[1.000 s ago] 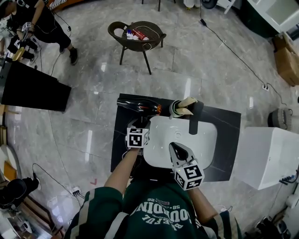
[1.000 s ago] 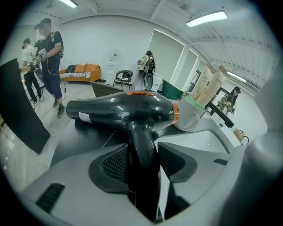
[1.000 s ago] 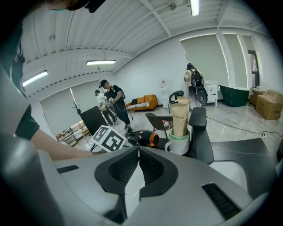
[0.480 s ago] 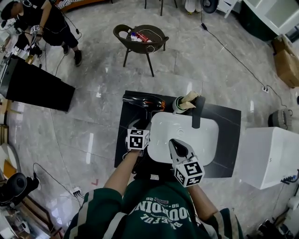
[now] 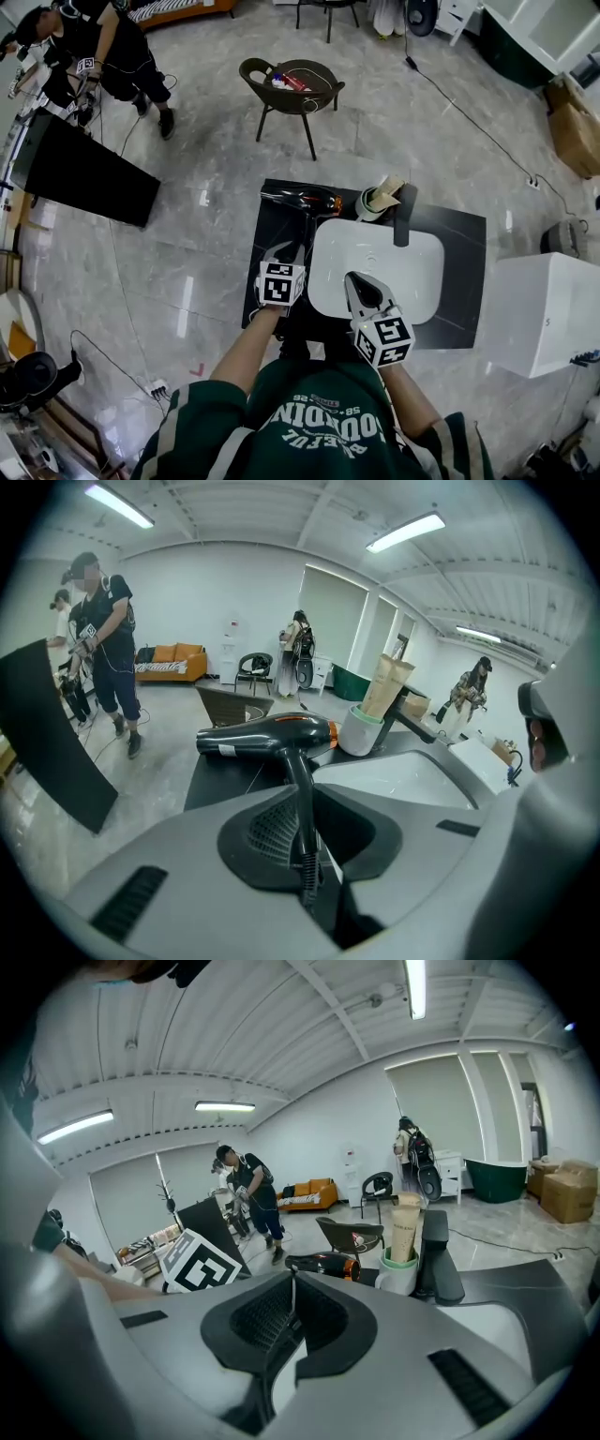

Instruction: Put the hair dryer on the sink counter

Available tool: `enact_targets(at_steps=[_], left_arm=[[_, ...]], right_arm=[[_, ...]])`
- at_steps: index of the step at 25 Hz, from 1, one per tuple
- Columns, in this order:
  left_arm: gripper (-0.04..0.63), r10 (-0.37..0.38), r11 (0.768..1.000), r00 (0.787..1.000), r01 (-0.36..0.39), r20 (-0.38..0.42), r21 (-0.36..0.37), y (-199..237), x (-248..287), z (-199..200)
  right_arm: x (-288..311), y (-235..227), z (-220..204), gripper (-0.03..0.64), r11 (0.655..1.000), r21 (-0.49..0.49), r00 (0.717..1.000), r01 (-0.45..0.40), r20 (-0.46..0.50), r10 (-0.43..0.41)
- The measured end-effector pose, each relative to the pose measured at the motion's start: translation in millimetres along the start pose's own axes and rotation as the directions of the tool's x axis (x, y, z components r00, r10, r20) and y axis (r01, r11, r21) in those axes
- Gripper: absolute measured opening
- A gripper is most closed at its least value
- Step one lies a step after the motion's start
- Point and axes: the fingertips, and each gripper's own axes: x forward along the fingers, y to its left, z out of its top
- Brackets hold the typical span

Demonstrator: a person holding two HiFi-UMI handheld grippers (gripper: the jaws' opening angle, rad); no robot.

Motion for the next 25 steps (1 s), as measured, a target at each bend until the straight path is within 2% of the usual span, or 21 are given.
enact_targets(at_steps=[4,13,25], left_arm=[[0.012,0.015,0.999,1.0,-0.015,0.012,0.051,-1,-16,0],[0.011,-0.074,0.99,0.991,0.059,0.111,0.13,-29,-70,20],[0.011,-0.141,0.973,0.951,0.082,0.275,0.215,-44,-135,52]], right_arm=[[-7,9,-3,0.043,1.0,-0.013,1.0,0.014,0.004,-0.014],[-22,28,-5,0.043,0.998,-0.031,0.998,0.046,0.042,-0.045],[-39,47,3,0.043,0.994,-0.048,0.99,0.095,0.113,-0.089]])
